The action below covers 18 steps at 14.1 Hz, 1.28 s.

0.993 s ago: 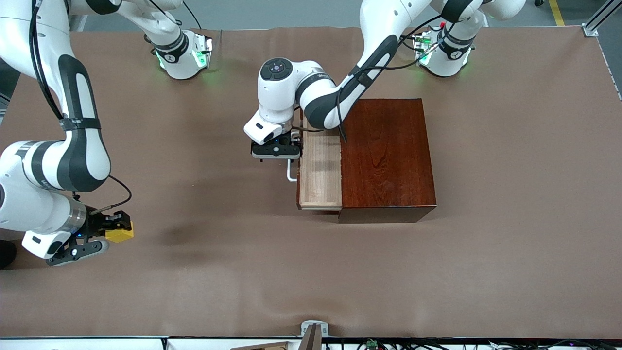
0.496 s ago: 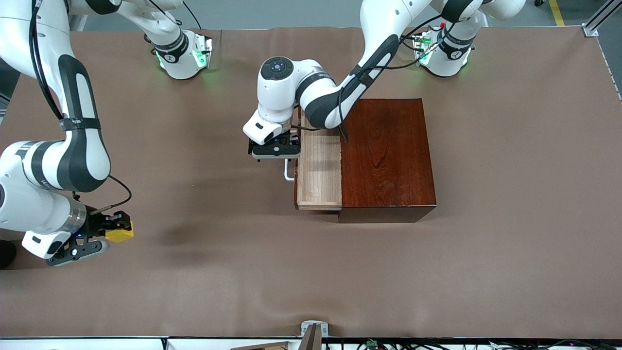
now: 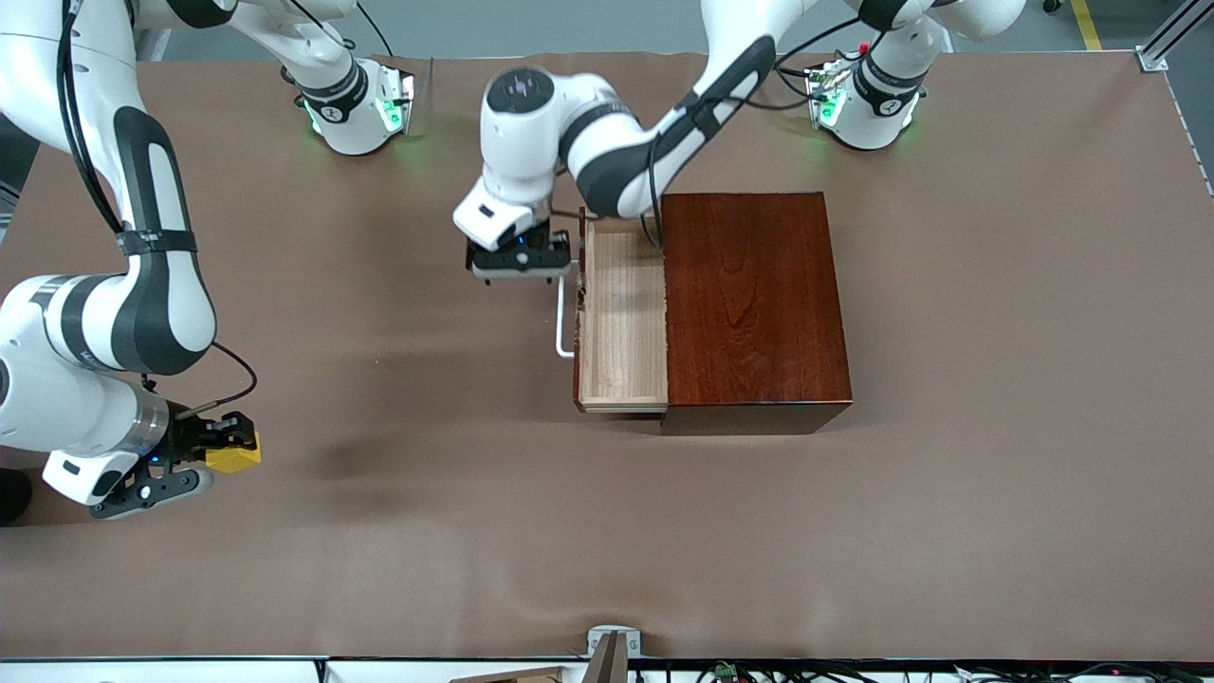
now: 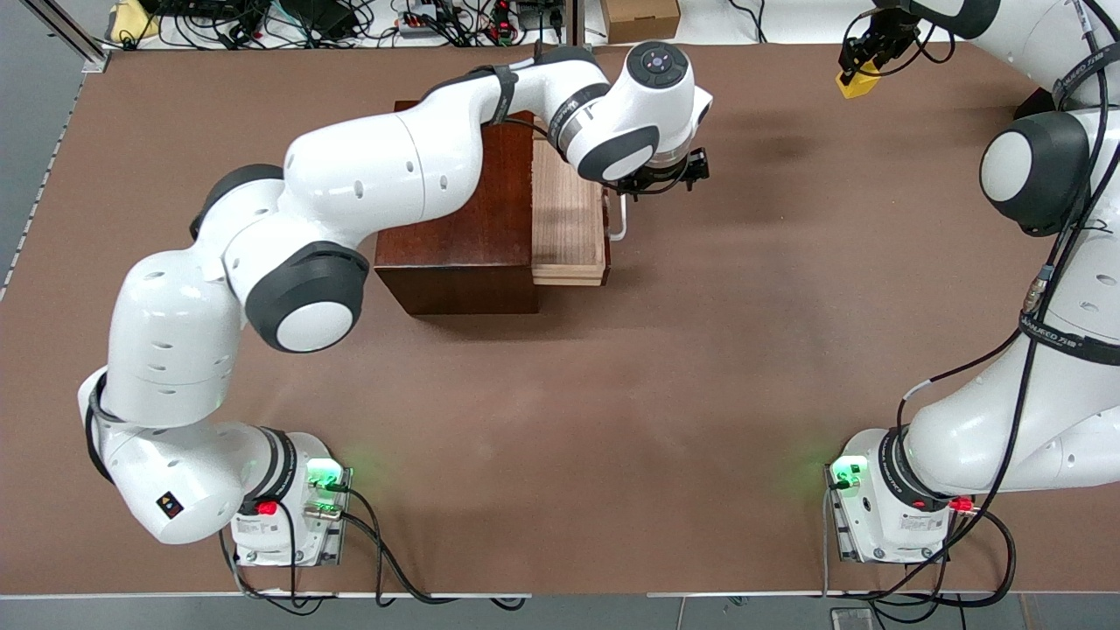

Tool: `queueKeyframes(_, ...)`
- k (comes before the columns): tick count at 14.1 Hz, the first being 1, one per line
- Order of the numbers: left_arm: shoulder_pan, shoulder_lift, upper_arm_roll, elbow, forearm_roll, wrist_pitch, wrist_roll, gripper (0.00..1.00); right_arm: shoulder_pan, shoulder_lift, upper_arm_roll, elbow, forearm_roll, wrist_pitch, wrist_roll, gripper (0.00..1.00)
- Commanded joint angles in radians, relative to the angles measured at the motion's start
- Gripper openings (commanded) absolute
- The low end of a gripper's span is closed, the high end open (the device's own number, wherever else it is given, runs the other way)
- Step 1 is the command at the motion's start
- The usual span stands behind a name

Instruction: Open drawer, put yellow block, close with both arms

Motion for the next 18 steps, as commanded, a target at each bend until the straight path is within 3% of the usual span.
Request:
queueKeyframes(1, 0.006, -0.084, 0.012, -0.008, -0.067, -0.072, -0.002, 1.0, -0.004, -0.012, 0.007, 0.005, -0.001, -0.014, -0.042, 0.0)
queueKeyframes(6, 0.154, -0.314, 0.015, -0.014, -0.169, -0.358, 0.024, 1.0, -0.001, -0.047, 0.04, 0.002, -0.001, -0.036, -0.082, 0.0)
queueKeyframes(10, 0.337, -0.439, 0.015, -0.026, -0.173, -0.582, 0.265, 1.0, 0.0, -0.065, 0.087, 0.002, -0.001, -0.044, -0.178, 0.0)
queueKeyframes(14, 0.512, -0.515, 0.007, -0.037, -0.175, -0.693, 0.45, 1.0, 0.0, -0.081, 0.142, 0.002, -0.001, -0.044, -0.356, 0.0)
queueKeyframes(18, 0.668, -0.612, 0.006, -0.134, -0.195, -0.715, 0.635, 1.0, 0.006, -0.116, 0.226, 0.0, -0.001, -0.113, -0.499, 0.0)
